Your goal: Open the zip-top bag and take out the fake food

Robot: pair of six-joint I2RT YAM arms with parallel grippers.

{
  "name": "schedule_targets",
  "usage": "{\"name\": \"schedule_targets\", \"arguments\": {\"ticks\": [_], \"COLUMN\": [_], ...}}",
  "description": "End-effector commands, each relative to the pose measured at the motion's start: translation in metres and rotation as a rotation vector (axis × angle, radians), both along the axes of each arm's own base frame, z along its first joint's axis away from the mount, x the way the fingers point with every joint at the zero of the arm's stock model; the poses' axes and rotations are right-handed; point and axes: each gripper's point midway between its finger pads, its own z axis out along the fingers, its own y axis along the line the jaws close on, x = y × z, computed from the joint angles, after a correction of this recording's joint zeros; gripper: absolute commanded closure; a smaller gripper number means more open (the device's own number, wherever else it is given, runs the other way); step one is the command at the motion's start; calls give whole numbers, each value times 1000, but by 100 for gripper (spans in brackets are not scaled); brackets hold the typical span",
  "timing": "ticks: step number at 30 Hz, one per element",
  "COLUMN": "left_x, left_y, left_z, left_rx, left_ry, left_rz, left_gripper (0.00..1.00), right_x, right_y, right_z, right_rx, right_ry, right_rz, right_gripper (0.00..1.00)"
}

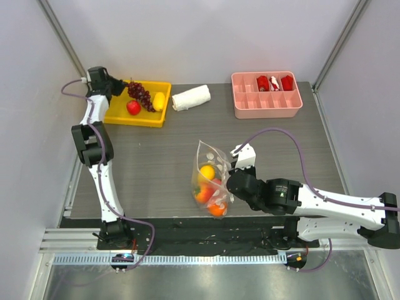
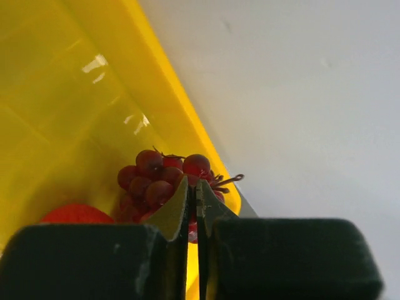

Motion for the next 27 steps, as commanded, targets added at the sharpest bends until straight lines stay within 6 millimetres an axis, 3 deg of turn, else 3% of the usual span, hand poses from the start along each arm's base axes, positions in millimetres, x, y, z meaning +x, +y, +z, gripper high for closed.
{"name": "schedule_targets", "arguments": {"ticks": [1,3,4,5,6,7,8,12,13,14,16,17,19,20,21,23,24,25,27], "left_x": [15,10,6,2,-5,-10,-16,-55,-80,-97,-123,-157,-183,-214,-235,-266,-289,-307,-338], "left_y": [23,28,29,32,31,31,31,11,1,-8,-38,-56,-89,-99,-124,-143,-156,-184,-209], "left_z": [29,14,18,21,11,26,29,50,17,48,54,43,47,15,49,52,65,64,80], "left_rx": [-94,-136,-141,-139,-142,-142,-152,-241,-282,-285,-314,-324,-312,-299,-262,-153,-116,-78,-39], "left_ry": [-79,-39,-39,-38,-8,-21,-13,21,112,56,22,50,3,64,-21,-51,-92,-89,-161], "left_rz": [59,75,77,83,88,90,92,59,66,54,1,-20,-99,-89,-135,-159,-196,-279,-375], "left_gripper": [90,72,65,51,45,35,26,23,23,23,23,23,27,28,29,30,30,30,32], "right_x": [-1,-2,-1,-2,-2,-2,-2,-1,-1,-1,-1,0,0,1,1,1,0,0,0], "right_y": [-2,-1,-1,0,0,0,1,1,1,1,2,3,6,7,8,11,11,13,14], "right_z": [7,9,8,8,8,9,9,11,12,12,15,15,18,19,19,18,17,16,14], "right_rx": [55,63,62,61,63,62,59,63,69,67,82,85,99,101,93,90,92,93,91], "right_ry": [0,1,3,3,3,3,3,-2,-3,-7,-13,-16,-24,-26,-28,-22,-17,-15,-12], "right_rz": [-16,-13,-11,-8,-6,-5,-4,-1,-1,0,1,3,10,11,15,20,27,33,40], "right_gripper": [99,98,98,99,99,98,99,98,99,98,99,98,99,98,99,99,99,99,98]}}
